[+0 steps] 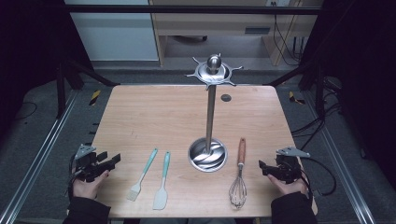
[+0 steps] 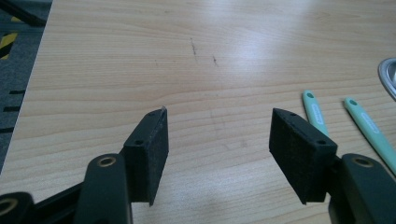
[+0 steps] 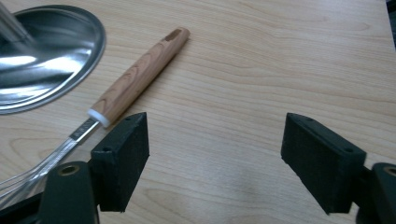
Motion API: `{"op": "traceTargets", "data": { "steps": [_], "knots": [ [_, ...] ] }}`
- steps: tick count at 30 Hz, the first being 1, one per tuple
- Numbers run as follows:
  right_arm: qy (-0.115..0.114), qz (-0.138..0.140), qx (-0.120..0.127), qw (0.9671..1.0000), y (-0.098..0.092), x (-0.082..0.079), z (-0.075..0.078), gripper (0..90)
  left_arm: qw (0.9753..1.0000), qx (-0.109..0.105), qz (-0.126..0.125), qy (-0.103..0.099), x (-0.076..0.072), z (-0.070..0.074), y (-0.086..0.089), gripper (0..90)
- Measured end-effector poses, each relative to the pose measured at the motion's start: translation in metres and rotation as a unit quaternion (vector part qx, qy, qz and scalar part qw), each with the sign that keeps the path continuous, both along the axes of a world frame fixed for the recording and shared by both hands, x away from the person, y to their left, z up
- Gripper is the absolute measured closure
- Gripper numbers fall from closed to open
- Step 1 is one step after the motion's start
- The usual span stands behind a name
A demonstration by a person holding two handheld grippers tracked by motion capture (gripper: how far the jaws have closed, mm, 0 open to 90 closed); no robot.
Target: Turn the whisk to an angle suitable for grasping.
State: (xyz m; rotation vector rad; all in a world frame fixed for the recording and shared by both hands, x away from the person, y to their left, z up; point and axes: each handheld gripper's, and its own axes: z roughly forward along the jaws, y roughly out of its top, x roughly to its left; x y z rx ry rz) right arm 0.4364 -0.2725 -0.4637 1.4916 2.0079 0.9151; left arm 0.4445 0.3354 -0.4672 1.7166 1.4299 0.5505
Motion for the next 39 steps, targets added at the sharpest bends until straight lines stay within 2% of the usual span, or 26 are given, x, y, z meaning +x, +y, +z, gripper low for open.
{"op": "traceTargets", "data": {
  "steps": [4,8,13,15,19,26,31,39],
  "knots": [
    [-0.002,0.005,0.012,0.9999,0.005,-0.004,0.005,30.2,1.0000,0.006,-0.004,-0.003,-0.002,0.002,-0.003,44.4],
    [0.001,0.008,0.010,0.9999,0.010,-0.004,0.007,35.9,0.9998,0.016,-0.011,-0.002,-0.003,0.002,-0.005,47.7],
    [0.006,0.013,0.007,0.9999,0.023,-0.003,0.009,37.0,0.9996,0.018,-0.023,0.002,-0.002,0.002,-0.007,49.0],
    [0.006,0.019,0.009,0.9998,0.029,-0.002,0.011,37.2,0.9993,0.025,-0.028,0.003,-0.001,0.002,-0.008,49.3],
    [0.013,0.026,0.010,0.9995,0.040,0.001,0.013,37.5,0.9988,0.025,-0.042,-0.008,-0.001,0.002,-0.011,49.0],
    [0.015,0.032,0.015,0.9993,0.057,0.006,0.016,38.1,0.9983,0.026,-0.050,-0.014,-0.001,0.002,-0.014,49.5],
    [0.019,0.028,0.011,0.9994,0.065,0.014,0.014,39.5,0.9983,0.028,-0.051,-0.007,0.000,0.001,-0.015,48.4],
    [0.062,0.014,0.000,0.9980,0.081,0.034,0.006,47.7,0.9982,0.031,-0.050,0.008,0.000,0.003,-0.015,49.8]
  ]
}}
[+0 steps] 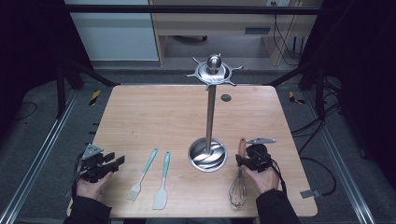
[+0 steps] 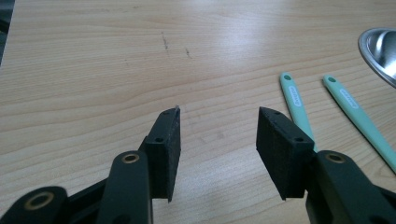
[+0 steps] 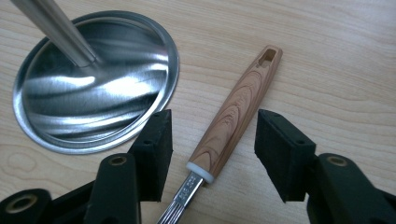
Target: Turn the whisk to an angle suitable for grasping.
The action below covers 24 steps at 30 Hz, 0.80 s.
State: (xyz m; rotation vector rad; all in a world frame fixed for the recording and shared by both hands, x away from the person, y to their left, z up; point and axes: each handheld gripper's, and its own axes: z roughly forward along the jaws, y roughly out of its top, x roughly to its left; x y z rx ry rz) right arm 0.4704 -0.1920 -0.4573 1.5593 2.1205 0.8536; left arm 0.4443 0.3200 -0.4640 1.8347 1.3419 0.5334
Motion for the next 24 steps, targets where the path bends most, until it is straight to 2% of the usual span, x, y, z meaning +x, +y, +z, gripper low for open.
{"op": "traceTargets", "data": {
  "steps": [7,8,12,15,17,24],
  "knots": [
    [0.015,-0.011,-0.010,0.9998,0.004,0.009,-0.005,50.3,0.9999,0.001,-0.004,0.012,0.001,0.000,-0.002,49.2],
    [0.024,-0.013,-0.017,0.9995,0.004,0.011,-0.008,52.0,0.9999,0.002,-0.004,0.013,0.001,0.000,-0.002,48.8],
    [0.043,-0.018,-0.016,0.9988,0.004,0.013,-0.013,54.5,0.9998,0.002,-0.006,0.018,0.002,-0.001,-0.003,48.4],
    [0.048,-0.017,-0.022,0.9984,0.004,0.014,-0.015,55.2,0.9997,0.004,-0.005,0.022,0.002,-0.001,-0.003,47.8],
    [0.062,-0.017,-0.018,0.9978,0.004,0.016,-0.018,56.5,0.9996,0.006,-0.002,0.027,0.003,-0.002,-0.003,45.8],
    [0.068,-0.022,-0.019,0.9972,0.006,0.018,-0.019,57.2,0.9993,0.013,0.004,0.034,0.004,-0.002,-0.003,42.6]
  ]
}}
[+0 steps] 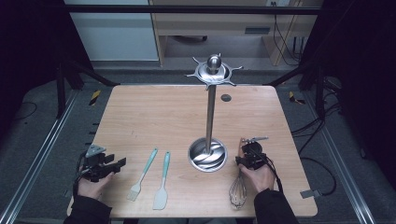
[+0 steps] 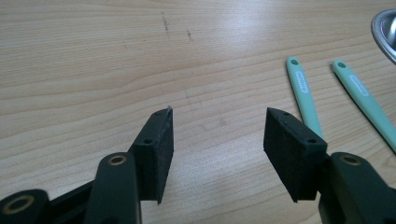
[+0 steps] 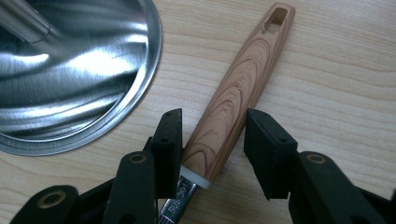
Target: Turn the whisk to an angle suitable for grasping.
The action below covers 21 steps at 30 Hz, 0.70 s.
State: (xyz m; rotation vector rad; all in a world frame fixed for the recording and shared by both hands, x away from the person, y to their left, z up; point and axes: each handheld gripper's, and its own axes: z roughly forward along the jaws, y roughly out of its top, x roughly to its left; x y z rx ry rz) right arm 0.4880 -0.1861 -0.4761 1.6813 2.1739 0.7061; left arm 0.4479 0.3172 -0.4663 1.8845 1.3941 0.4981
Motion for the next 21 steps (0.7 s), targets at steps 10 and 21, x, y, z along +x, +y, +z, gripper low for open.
{"op": "traceTargets", "data": {
  "steps": [10,21],
  "knots": [
    [0.010,-0.012,0.001,0.9999,0.000,0.003,-0.001,57.1,1.0000,0.000,-0.001,0.002,0.000,0.000,0.000,42.2],
    [0.018,-0.010,-0.020,0.9996,-0.010,0.002,0.002,66.5,1.0000,0.002,-0.001,0.005,0.000,0.000,-0.001,42.4]
  ]
}}
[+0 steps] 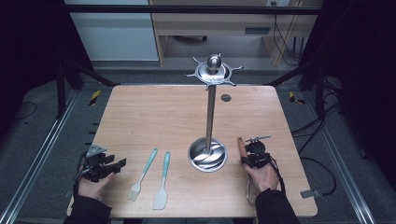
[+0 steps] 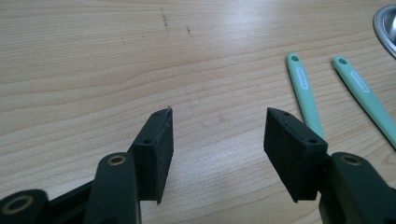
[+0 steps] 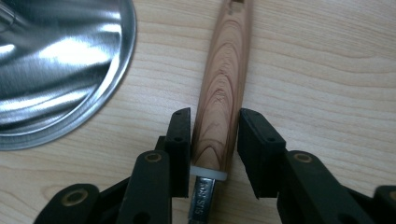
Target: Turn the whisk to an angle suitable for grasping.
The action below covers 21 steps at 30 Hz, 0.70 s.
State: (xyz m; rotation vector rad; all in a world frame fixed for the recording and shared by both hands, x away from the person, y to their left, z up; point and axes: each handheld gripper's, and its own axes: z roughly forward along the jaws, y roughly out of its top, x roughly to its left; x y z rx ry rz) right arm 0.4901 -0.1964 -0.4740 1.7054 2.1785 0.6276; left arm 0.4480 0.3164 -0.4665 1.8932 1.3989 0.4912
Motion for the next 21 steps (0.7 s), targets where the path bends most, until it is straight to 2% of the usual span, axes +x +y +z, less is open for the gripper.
{"op": "traceTargets", "data": {
  "steps": [2,5,8,9,10,14,19,21],
  "knots": [
    [0.001,0.005,-0.009,0.9999,-0.0033,0.0000,0.0009,67.5,1.0000,-0.001,0.000,0.002,0.0002,-0.0003,0.0001,42.4],
    [0.002,0.005,-0.010,0.9999,-0.0047,-0.0005,0.0013,67.8,1.0000,-0.001,-0.001,0.003,0.0003,-0.0002,0.0002,42.4],
    [-0.005,0.020,-0.016,0.9997,-0.0083,-0.0015,0.0010,66.5,1.0000,0.000,-0.002,0.003,0.0004,-0.0004,-0.0002,42.3],
    [-0.005,0.020,-0.016,0.9997,-0.0083,-0.0015,0.0010,66.5,1.0000,-0.001,-0.002,0.003,0.0003,-0.0004,-0.0002,42.3],
    [-0.001,0.016,-0.010,0.9998,-0.0085,-0.0019,0.0018,62.0,1.0000,-0.001,-0.003,0.003,0.0002,-0.0004,-0.0003,42.2],
    [0.002,0.014,-0.012,0.9998,-0.0081,-0.0012,0.0009,61.1,1.0000,0.000,-0.002,0.005,0.0007,-0.0009,-0.0003,42.2],
    [0.013,0.018,-0.023,0.9995,-0.0061,0.0004,-0.0012,66.9,1.0000,0.000,-0.004,0.007,0.0011,-0.0011,-0.0005,42.2],
    [0.019,0.025,-0.017,0.9994,-0.0084,0.0011,-0.0004,67.8,1.0000,0.000,-0.005,0.007,0.0009,-0.0010,-0.0008,42.2]
  ]
}}
